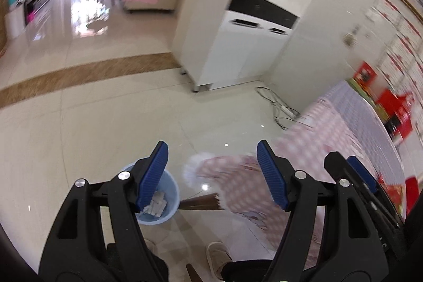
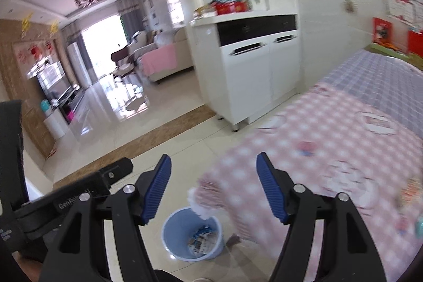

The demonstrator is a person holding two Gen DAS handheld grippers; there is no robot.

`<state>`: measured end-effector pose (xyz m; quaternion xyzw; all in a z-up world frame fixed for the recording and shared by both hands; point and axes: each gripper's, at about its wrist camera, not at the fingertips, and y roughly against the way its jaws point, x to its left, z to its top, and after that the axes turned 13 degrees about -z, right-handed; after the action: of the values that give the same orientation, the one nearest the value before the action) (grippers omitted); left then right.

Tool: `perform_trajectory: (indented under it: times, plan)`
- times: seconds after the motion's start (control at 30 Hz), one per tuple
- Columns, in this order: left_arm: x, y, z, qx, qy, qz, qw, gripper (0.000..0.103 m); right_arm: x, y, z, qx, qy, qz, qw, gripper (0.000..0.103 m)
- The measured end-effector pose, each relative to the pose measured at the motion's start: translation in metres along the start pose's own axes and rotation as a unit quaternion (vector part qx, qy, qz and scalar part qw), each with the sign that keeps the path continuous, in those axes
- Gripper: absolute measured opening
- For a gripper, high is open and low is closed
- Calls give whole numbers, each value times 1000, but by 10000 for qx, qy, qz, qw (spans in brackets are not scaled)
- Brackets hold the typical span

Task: Collect trash
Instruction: 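Move both tools back over the table toward the pile of wrappers, then grasp the red-and-white checkered snack packet with the left gripper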

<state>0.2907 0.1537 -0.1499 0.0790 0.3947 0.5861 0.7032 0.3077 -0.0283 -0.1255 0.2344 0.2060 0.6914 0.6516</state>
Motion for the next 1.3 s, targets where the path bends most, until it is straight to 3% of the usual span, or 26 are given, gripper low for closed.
perform_trajectory:
  times: [0.27, 0.43, 0.6, 0.73, 1.0, 1.3]
  plan:
    - [-99, -7, -30, 285, -823, -624, 9942, 69, -106, 52, -16, -111, -619, -779, 9950, 68]
    - [-159, -19, -61, 633, -1363, -966, 9839, 71, -160, 75, -41, 13, -889, -1249, 9882, 69]
    - [-194, -30, -89, 966, -1605, -1140, 9757, 71, -200, 88, -71, 282, -1264, -1520, 9799, 69]
    - [-210, -36, -102, 1056, -1711, -1108, 9733, 71, -224, 91, -87, 576, -1549, -1576, 9736, 76]
    - [-210, -41, -102, 1124, -1646, -999, 9748, 71, -238, 71, -95, 1088, -1944, -1384, 9650, 78]
    - [-191, -51, -91, 1162, -1458, -954, 9778, 71, -239, 46, -79, 1138, -1820, -1603, 9634, 82]
